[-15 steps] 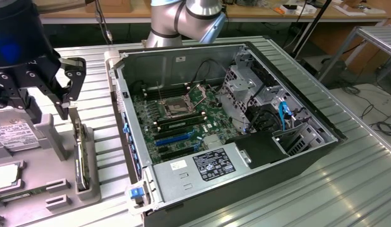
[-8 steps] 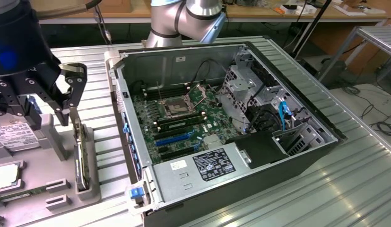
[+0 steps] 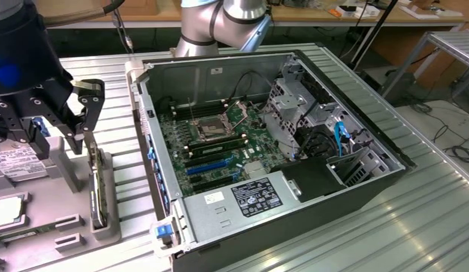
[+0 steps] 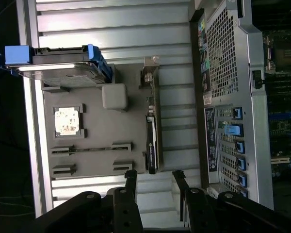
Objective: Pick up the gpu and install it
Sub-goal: 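Pick up the gpu and move the gpu toward the slot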
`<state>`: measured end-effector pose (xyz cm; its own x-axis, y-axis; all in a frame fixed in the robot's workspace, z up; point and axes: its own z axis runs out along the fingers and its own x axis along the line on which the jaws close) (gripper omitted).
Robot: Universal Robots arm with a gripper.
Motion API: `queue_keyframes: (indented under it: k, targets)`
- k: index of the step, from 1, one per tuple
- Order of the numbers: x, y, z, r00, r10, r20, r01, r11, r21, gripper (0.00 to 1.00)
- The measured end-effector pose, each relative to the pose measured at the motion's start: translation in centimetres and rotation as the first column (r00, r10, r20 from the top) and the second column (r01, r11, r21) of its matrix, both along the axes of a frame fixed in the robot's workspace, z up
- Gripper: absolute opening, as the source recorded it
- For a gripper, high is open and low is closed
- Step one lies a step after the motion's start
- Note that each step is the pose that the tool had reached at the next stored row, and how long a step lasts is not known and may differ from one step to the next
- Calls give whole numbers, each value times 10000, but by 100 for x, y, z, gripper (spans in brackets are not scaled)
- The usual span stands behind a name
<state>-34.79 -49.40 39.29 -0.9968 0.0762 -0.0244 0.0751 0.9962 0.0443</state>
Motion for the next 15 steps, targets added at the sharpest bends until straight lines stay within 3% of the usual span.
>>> queue_keyframes:
  k: [8,15]
  targets:
    - [3,0,-45,10000,0,-1,0,10000,0,42]
    - [91,0,-115,10000,0,0,0,10000,0,42]
